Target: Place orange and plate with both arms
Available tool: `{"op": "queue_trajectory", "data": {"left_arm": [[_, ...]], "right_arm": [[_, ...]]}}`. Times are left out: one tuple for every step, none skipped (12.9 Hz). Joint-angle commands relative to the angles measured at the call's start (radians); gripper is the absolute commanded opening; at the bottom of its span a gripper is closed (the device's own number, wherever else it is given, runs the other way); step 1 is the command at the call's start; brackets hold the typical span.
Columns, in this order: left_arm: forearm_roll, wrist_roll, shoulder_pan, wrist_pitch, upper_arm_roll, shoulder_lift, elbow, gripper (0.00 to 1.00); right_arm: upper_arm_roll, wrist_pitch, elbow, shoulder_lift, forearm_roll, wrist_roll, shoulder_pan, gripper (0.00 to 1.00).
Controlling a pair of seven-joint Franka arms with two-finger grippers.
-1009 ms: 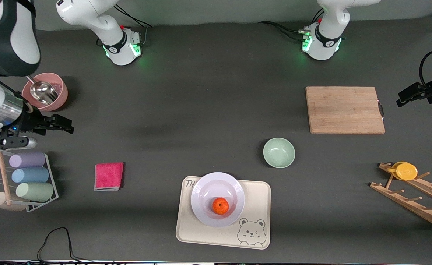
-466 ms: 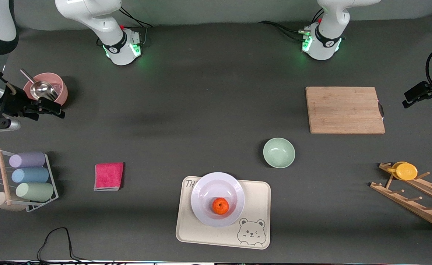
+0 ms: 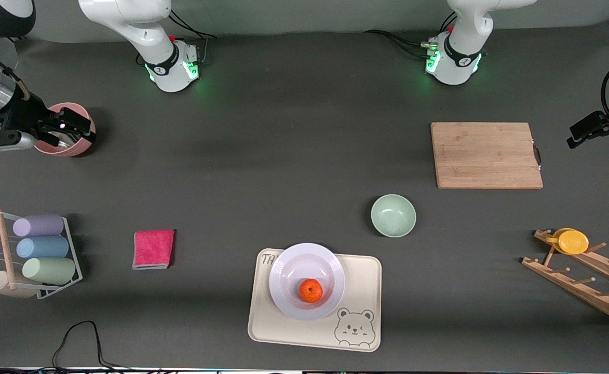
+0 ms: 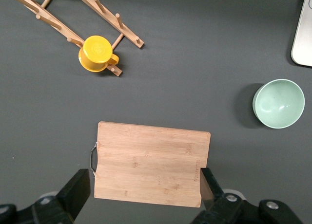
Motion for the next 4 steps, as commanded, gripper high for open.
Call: {"op": "queue_trajectory", "data": {"left_arm": [[0.003,0.014,-0.002,-0.022,-0.003,0.003,0.019,1.00],[0.001,0.013,-0.004,-0.022,-0.002,0.004,0.024,1.00],[0.001,0.003,-0.008,-0.022,-0.003,0.007,0.034,1.00],[0.001,-0.004,-0.011,-0.022,-0.005,0.015,0.037,1.00]], "right_arm": [[0.009,0.010,0.036,0.011,-0.021,0.021,-0.012,1.00],[0.006,0.005,0.070,0.040,-0.021,0.019,-0.014,1.00],[0.006,0.007,0.101,0.068,-0.021,0.028,-0.013,1.00],[0.006,0.005,0.137,0.099,-0.021,0.028,-0.009,1.00]]}}
